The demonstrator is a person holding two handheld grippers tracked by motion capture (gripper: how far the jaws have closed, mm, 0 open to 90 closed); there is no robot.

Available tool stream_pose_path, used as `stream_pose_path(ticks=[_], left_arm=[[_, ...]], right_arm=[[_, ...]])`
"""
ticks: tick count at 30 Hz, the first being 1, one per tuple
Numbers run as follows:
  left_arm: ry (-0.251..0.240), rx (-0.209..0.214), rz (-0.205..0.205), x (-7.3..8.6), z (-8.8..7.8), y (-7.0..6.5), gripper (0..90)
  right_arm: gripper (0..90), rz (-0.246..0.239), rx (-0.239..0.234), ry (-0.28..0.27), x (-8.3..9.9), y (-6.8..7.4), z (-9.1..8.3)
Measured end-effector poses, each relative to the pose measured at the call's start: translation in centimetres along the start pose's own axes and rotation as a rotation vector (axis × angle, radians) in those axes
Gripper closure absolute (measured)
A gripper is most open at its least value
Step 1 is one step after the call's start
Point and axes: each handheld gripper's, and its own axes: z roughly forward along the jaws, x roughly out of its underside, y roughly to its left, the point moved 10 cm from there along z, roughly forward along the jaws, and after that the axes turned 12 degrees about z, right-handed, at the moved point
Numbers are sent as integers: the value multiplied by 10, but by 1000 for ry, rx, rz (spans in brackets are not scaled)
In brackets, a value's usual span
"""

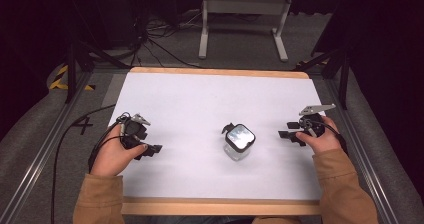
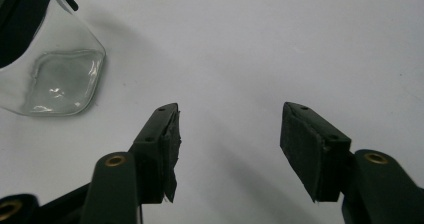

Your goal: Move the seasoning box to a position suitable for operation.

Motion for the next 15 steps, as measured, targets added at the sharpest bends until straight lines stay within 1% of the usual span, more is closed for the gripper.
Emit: stream_pose_path(ticks=[1,2,3,6,8,9,10,11,12,13,14,15], left_arm=[[-2,3,5,-1,0,-1,258],[-11,7,6,-2,-1,-2,258],[-22,14,8,-4,-2,-4,259],[-80,37,19,-14,-7,-11,269],[-83,37,26,-15,-10,-13,270],[-84,36,30,-15,-11,-14,269],[-84,36,30,-15,-11,-14,270],[-92,34,34,-16,-13,-16,270],[-115,44,35,-20,-17,-19,273],[-115,44,35,-20,-17,-19,273],[-143,56,38,-25,-21,-24,274],[-143,56,38,-25,-21,-24,275]], right_arm=[[429,1,-3,-2,0,1,0],[448,-7,-6,-8,-1,1,0],[455,-5,-11,-8,-1,2,-1],[466,-1,-21,-20,-3,5,0],[476,-15,-24,-29,-5,7,1],[503,-14,-22,-30,-5,8,2],[503,-14,-22,-30,-5,8,2],[581,2,-19,-25,-5,10,3],[704,35,3,-13,-3,15,4],[704,35,3,-13,-3,15,4],[772,16,4,-21,-5,21,7],[791,3,-5,-23,-5,24,9]])
